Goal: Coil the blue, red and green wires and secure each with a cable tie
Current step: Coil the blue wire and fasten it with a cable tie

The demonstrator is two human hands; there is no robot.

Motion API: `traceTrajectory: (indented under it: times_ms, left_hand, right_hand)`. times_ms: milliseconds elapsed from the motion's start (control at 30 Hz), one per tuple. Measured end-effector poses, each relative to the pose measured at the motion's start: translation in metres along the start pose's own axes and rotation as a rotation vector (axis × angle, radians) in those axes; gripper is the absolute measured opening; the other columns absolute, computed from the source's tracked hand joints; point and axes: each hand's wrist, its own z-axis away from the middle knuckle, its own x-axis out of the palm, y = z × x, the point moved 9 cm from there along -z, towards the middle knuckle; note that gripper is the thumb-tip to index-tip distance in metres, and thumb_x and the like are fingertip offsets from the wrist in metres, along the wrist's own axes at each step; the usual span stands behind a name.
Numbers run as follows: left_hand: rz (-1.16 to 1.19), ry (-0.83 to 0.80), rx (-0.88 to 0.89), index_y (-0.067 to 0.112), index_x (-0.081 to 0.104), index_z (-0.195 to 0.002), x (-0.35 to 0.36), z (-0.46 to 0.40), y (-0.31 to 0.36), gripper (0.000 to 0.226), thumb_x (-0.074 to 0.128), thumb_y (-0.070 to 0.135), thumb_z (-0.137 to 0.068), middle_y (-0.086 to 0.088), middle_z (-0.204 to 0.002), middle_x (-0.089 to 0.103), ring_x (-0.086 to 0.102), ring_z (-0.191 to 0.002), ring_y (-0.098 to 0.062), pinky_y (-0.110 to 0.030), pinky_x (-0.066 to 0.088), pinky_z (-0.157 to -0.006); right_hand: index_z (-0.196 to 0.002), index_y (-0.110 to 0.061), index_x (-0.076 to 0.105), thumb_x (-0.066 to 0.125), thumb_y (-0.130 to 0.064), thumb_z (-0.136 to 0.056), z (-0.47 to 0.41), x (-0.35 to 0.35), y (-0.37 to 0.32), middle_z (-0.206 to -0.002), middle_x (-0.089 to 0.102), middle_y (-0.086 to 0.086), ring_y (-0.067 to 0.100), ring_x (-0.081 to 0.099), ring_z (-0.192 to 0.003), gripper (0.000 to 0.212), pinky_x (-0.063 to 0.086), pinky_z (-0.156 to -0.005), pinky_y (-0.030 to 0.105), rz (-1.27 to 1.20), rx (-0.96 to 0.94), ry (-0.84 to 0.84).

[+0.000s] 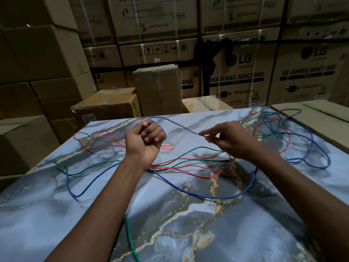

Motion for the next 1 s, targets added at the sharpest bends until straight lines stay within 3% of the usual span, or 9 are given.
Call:
traceTrajectory:
  times_ms: [67,133,233,400,533,667,867,1000]
  left_hand:
    - [-0.018,0.011,-0.014,0.016,0.046,-0.069,-0.001,-0.001,-0.004,0.029,0.036,0.01,-0.096,0.007,-0.051,0.025,0.022,-0.042,-0.007,-0.022,0.03,-0.046]
    - [-0.036,0.013,-0.019,0.015,0.047,-0.071,-0.002,-0.002,-0.004,0.037,0.029,0.014,-0.104,0.007,-0.052,0.027,0.024,-0.043,-0.007,-0.022,0.033,-0.048]
    - [-0.105,0.035,0.0,0.015,0.047,-0.075,-0.001,-0.002,0.0,0.039,0.028,0.017,-0.108,0.006,-0.055,0.034,0.032,-0.045,-0.008,-0.023,0.039,-0.051]
    - [-0.214,0.075,0.027,0.015,0.054,-0.076,0.002,0.002,-0.002,0.041,0.03,0.019,-0.109,0.002,-0.063,0.054,0.056,-0.055,-0.013,-0.026,0.053,-0.06]
    - [-0.232,0.039,-0.005,0.017,0.057,-0.068,0.009,0.005,-0.007,0.05,0.027,0.015,-0.109,0.001,-0.064,0.055,0.058,-0.058,-0.013,-0.027,0.054,-0.063]
    - [-0.288,0.031,-0.03,0.017,0.056,-0.07,0.012,0.007,-0.011,0.049,0.027,0.016,-0.109,0.0,-0.065,0.057,0.06,-0.06,-0.014,-0.027,0.055,-0.067]
    - [-0.378,0.018,-0.026,0.011,0.051,-0.085,0.017,0.008,-0.022,0.036,0.028,0.025,-0.109,-0.007,-0.077,0.074,0.075,-0.08,-0.02,-0.032,0.061,-0.077]
    - [-0.414,0.004,-0.029,0.009,0.052,-0.087,0.014,0.005,-0.027,0.035,0.029,0.024,-0.109,-0.013,-0.085,0.076,0.075,-0.085,-0.024,-0.034,0.06,-0.073]
  right_hand:
    - [-0.12,-0.022,0.077,0.073,-0.02,-0.092,0.001,0.014,-0.017,-0.1,0.079,0.001,-0.008,0.057,-0.064,0.029,0.033,-0.061,0.001,0.148,-0.078,-0.083]
    - [-0.123,-0.022,0.075,0.071,-0.021,-0.092,0.002,0.024,-0.034,-0.104,0.078,0.0,0.003,0.06,-0.074,0.032,0.033,-0.065,0.006,0.189,-0.112,-0.138]
    - [-0.126,-0.026,0.074,0.063,-0.018,-0.096,0.003,0.029,-0.051,-0.107,0.073,-0.002,0.005,0.051,-0.079,0.033,0.039,-0.071,0.023,0.221,-0.137,-0.133]
    - [-0.129,-0.029,0.071,0.058,-0.022,-0.101,0.007,0.028,-0.066,-0.112,0.066,-0.003,0.02,0.062,-0.094,0.031,0.038,-0.068,0.029,0.287,-0.164,-0.109]
    - [-0.125,-0.027,0.073,0.058,-0.022,-0.102,0.009,0.024,-0.078,-0.111,0.064,-0.004,0.023,0.065,-0.088,0.028,0.047,-0.064,0.037,0.297,-0.21,-0.067]
    - [-0.122,-0.026,0.074,0.056,-0.021,-0.103,0.011,0.024,-0.085,-0.111,0.063,-0.005,0.022,0.063,-0.083,0.026,0.045,-0.06,0.036,0.312,-0.234,-0.058]
    - [-0.114,-0.026,0.075,0.056,-0.018,-0.102,0.011,0.024,-0.09,-0.112,0.064,-0.007,0.017,0.06,-0.082,0.024,0.041,-0.059,0.031,0.25,-0.247,-0.074]
    - [-0.111,-0.025,0.076,0.061,-0.018,-0.098,0.012,0.02,-0.093,-0.116,0.064,-0.007,0.02,0.062,-0.084,0.021,0.045,-0.06,0.035,0.212,-0.262,-0.052]
